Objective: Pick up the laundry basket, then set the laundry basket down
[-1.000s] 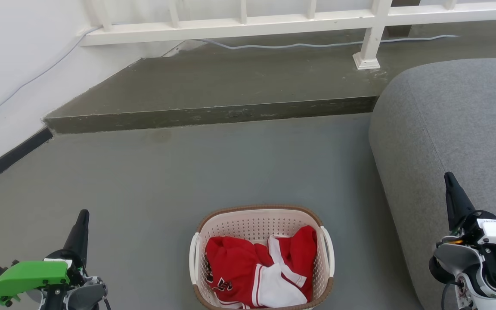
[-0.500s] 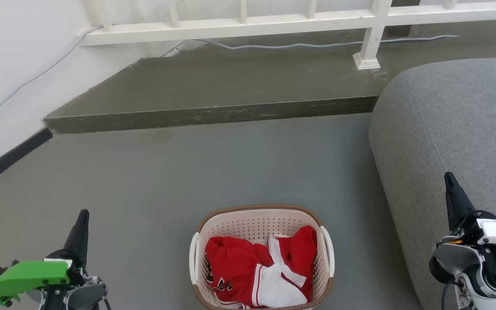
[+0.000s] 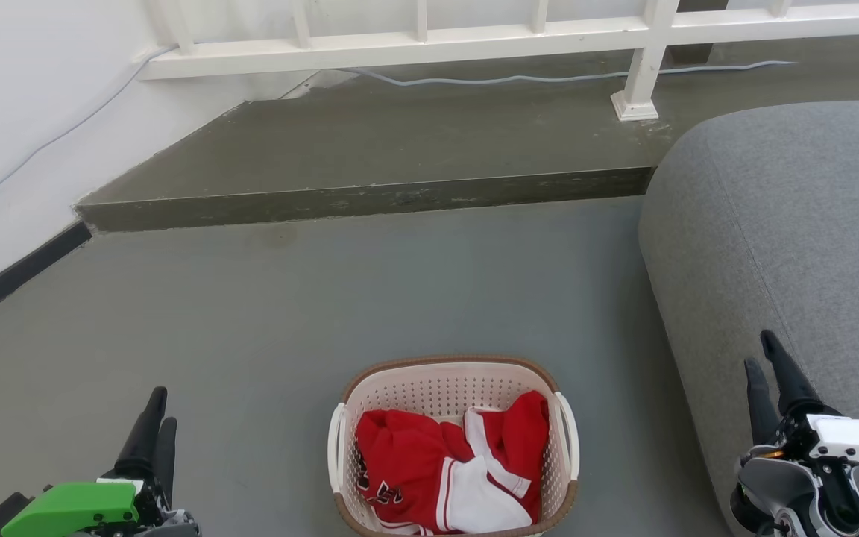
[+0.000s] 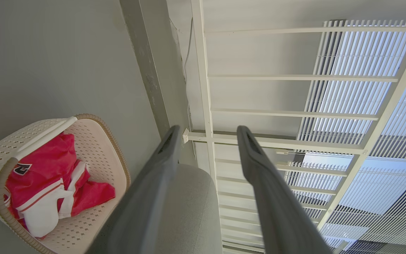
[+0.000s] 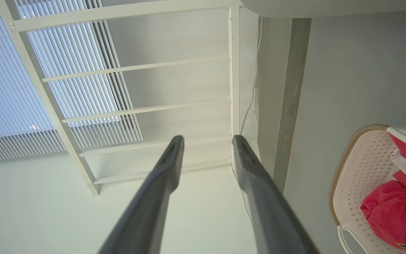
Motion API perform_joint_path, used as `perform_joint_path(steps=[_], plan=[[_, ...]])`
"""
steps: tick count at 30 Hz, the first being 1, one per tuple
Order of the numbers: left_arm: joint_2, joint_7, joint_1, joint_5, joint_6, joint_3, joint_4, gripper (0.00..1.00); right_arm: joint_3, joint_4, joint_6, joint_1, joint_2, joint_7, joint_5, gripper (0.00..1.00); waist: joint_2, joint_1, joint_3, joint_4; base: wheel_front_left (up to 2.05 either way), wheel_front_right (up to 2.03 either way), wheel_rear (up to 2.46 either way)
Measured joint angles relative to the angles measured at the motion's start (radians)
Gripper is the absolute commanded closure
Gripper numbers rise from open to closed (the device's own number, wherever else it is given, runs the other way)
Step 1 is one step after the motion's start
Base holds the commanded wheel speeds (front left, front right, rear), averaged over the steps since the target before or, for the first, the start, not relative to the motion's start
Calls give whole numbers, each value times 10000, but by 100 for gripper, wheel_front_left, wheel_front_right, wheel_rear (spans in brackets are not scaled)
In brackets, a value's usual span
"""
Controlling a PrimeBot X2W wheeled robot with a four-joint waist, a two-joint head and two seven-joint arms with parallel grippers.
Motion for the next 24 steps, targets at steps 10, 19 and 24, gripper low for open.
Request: perform_joint_path(steps=[10,19,24], plan=[[-13,-196,-2,96,0,-88,-150,0,109,-207,2,-23,2,-96,-104,0,0,0,9,6,0,0,0],[-13,-533,-36,418,0,-299,-395,0,330,-426,2,-67,-19,-284,-527,0,0,0,22,11,0,0,0],[6,-713,-84,972,0,-485,-504,0,562,-594,2,-81,-111,-449,-890,0,0,0,34,9,0,0,0]])
